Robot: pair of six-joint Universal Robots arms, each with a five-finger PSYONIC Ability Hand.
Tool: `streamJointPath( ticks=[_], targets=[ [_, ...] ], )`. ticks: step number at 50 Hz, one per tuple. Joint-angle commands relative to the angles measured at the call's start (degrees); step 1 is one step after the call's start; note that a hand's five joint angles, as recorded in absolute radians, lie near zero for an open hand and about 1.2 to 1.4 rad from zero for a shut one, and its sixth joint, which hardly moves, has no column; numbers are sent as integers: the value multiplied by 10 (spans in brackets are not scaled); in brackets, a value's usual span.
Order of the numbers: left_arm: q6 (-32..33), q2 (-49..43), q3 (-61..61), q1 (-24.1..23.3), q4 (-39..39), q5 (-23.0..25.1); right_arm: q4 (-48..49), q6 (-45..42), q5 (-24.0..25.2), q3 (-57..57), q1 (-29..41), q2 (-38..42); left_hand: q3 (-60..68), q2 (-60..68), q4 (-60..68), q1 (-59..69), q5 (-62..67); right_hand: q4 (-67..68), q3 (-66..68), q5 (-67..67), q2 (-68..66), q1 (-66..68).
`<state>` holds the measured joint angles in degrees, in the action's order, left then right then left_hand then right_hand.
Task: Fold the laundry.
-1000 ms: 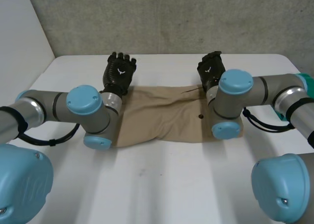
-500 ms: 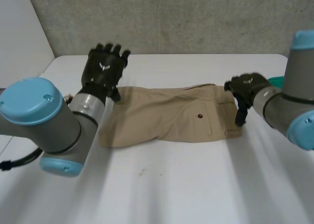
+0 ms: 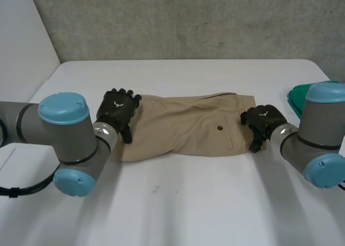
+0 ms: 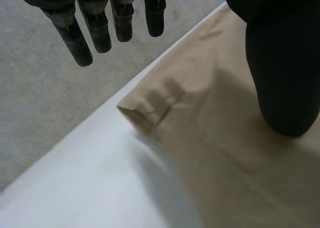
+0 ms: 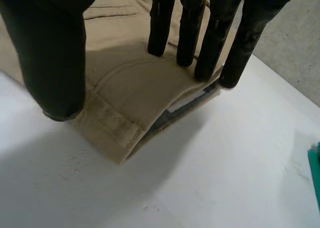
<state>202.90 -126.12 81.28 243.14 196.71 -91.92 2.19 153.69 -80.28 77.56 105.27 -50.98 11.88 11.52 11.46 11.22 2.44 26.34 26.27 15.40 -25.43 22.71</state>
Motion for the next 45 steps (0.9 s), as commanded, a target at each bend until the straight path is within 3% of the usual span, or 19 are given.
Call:
streamJointPath(
  ticks=[1,5,15,20,27,31,37,45],
  targets=[
    [53,-6,-6,6,57,-4,39,-3,-3,-11,0,20,5,9,9,12,0,284,285,294,-293,320],
    [50,3,2,-5,57,-4,42,-12,-3,-12,0,26,0,4,4,7,-5,536,536,545,-545,572],
    [36,76,31,-18,55,-5,14,-36,-18,17,-34,-14,-5,-1,-1,2,-10,537,537,546,-546,573],
    [25,118,52,-16,52,-5,-56,-102,-24,44,-80,-103,-8,-5,-4,-2,-14,537,537,546,-546,573],
    [15,150,76,-14,34,-4,-74,-228,-56,23,-117,-128,-10,-6,-6,-3,-15,537,537,546,-546,573],
    [11,155,79,-14,33,-4,-72,-267,-73,-14,-86,-132,-10,-6,-6,-3,-15,537,537,546,-546,573],
    [0,156,76,-17,35,-5,-61,-275,-60,-67,61,-125,-10,-6,-6,-3,-15,537,537,546,-546,573],
    [-10,157,60,-20,36,-14,-29,-284,49,-56,211,-86,-10,-6,-6,-3,-15,537,537,546,-546,573]
  ],
)
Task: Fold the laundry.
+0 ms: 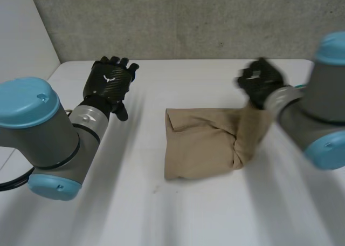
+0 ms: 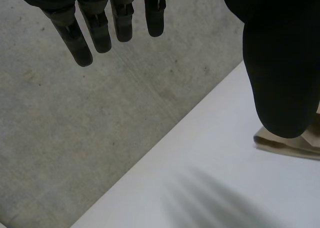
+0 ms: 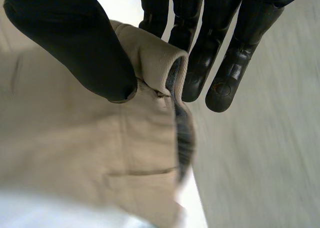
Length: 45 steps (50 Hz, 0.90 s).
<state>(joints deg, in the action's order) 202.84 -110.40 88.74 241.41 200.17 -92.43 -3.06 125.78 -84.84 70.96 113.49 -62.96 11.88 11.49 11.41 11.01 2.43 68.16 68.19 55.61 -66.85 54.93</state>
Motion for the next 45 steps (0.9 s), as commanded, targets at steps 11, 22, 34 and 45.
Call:
streamJointPath(
  ticks=[11,22,34,45],
  targets=[
    [-43,0,-54,-14,1,-48,14,74,153,23,143,45,-13,-9,-9,-5,-19,-582,-582,-556,568,-449],
    [-57,-45,-120,-72,0,-27,-4,441,154,0,1,-52,-8,-4,-4,0,-14,-582,-582,-556,568,-449],
    [-89,-192,-218,-134,-95,18,-132,424,145,-106,-14,86,12,16,17,21,6,-582,-582,-556,568,-449],
    [-91,-253,-263,-119,-193,8,-145,409,115,-134,-11,175,59,63,64,68,54,-582,-582,-556,568,-449]
  ],
)
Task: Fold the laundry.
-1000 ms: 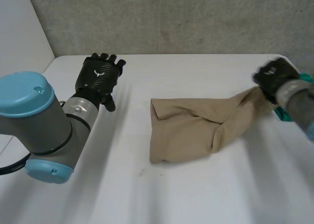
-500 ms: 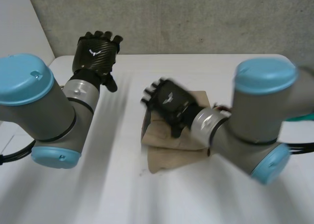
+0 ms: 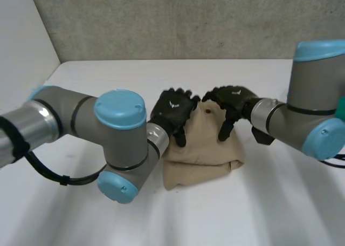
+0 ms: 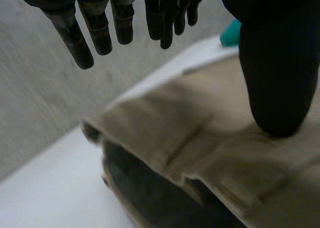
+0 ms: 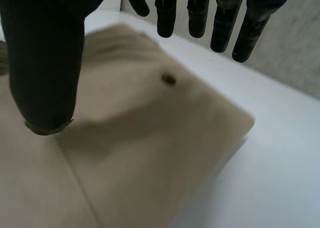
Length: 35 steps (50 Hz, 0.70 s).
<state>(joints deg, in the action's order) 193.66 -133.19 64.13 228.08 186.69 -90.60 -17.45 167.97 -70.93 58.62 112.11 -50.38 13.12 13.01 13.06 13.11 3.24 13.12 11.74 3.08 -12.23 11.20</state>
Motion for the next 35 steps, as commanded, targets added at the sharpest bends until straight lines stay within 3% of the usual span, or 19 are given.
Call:
streamJointPath(
  ticks=[1,9,23,35],
  targets=[
    [2,-24,-16,20,-68,-19,-1,-23,-28,-13,5,59,47,48,47,47,45,-31,-17,-31,22,-12],
    [38,-36,-15,25,-97,-51,4,-76,-39,-19,7,88,47,48,47,47,45,-31,-17,-31,22,-12],
    [70,-22,-15,14,-82,-45,17,-110,-76,-3,2,74,26,28,27,27,25,-31,-17,-31,22,-12],
    [66,137,37,24,-38,-30,103,-101,-90,114,1,-104,15,16,15,15,13,-31,-17,-31,22,-12]
  ],
)
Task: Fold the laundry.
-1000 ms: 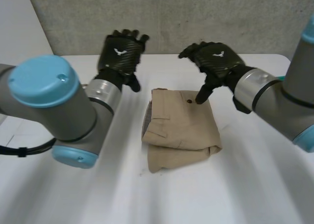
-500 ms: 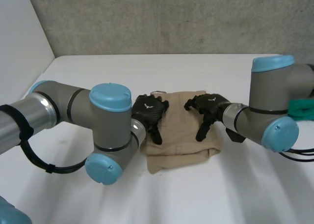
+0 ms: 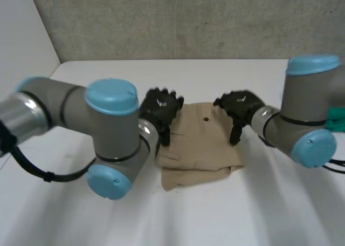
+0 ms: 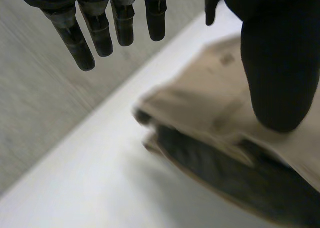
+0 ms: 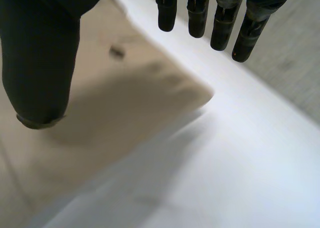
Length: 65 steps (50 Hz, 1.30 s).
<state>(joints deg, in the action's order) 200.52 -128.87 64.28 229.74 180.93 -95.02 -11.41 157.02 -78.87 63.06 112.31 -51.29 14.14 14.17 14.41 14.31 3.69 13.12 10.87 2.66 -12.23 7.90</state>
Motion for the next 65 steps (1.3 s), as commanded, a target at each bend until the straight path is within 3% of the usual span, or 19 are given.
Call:
streamJointPath(
  ticks=[1,9,17,20,34,41,51,62,65],
  targets=[
    [-5,113,44,8,21,29,53,16,-18,93,-2,-110,5,4,2,3,9,-31,-9,-27,22,21],
    [-49,203,81,34,-14,112,118,38,-46,236,10,-203,5,4,2,3,9,-31,-9,-27,22,21],
    [-132,238,83,85,-108,197,178,39,-47,345,79,-205,13,13,10,11,17,-31,-9,-27,22,21],
    [-155,240,90,99,-112,208,225,38,-47,381,97,-201,16,16,14,15,21,-31,-9,-27,22,21],
    [-165,246,100,106,-111,208,365,0,-59,395,121,-111,13,13,10,11,17,-29,-6,-24,20,23],
    [-166,246,103,105,-110,208,389,-22,-68,373,120,-74,11,11,9,9,16,163,185,167,-172,215],
    [-166,246,103,109,-110,208,399,-35,-85,331,118,-43,10,9,7,8,14,324,347,329,-333,377],
    [-167,246,104,110,-109,208,393,-36,-84,291,115,-20,10,9,7,8,14,367,389,371,-375,419],
    [-167,246,106,110,-109,208,392,-37,-84,288,115,-20,10,9,7,8,14,556,579,561,-565,608]
  ],
)
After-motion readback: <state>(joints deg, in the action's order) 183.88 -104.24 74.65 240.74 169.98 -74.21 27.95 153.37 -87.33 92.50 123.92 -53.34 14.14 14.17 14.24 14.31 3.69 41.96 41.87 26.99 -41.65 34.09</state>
